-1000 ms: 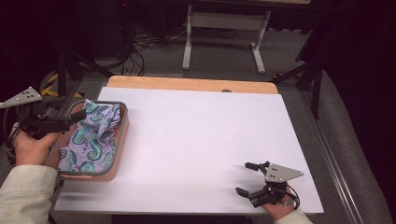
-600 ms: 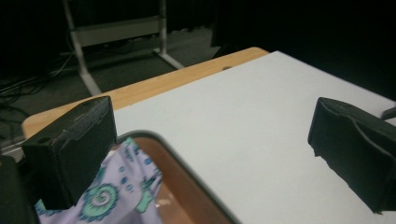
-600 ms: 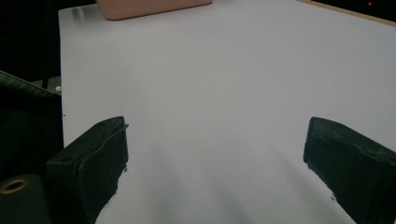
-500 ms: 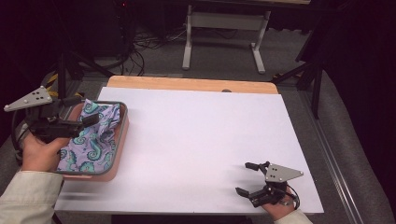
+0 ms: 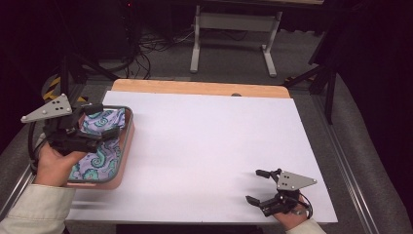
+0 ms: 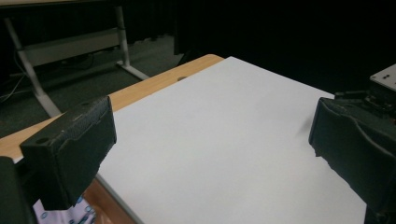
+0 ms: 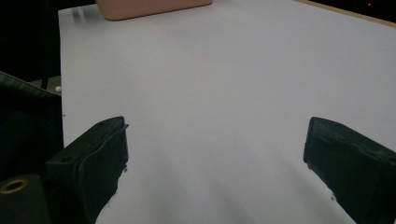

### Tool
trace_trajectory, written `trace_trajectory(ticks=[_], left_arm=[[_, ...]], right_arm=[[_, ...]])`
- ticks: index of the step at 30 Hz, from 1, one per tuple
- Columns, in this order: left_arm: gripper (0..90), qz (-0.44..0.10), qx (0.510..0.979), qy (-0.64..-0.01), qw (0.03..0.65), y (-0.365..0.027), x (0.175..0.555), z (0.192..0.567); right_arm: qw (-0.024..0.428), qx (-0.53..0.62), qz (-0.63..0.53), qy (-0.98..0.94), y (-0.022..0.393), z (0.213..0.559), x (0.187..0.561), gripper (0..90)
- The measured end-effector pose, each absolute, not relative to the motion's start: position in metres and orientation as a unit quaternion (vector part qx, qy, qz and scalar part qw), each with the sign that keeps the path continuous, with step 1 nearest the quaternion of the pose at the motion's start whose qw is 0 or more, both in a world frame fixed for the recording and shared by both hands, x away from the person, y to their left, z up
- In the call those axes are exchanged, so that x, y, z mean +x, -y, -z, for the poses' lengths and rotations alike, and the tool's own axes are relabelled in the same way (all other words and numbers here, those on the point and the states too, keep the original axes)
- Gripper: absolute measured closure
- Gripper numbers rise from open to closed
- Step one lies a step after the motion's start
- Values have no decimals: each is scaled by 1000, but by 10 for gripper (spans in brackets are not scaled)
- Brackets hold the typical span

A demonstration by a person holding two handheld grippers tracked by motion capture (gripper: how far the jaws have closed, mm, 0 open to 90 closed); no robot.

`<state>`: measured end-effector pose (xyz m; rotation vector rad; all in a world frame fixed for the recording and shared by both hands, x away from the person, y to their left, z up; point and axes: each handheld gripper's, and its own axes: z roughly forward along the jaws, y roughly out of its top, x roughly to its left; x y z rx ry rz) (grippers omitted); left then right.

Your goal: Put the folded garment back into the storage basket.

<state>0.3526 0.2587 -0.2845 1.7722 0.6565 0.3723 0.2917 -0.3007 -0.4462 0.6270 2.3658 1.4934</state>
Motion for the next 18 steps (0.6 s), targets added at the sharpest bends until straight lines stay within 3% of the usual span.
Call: trace_trajectory(ticks=[18], left_arm=[[18, -115, 750, -226, 611, -212, 340, 312]], right_arm=[[138, 216, -520, -815, 302, 446, 291, 70]])
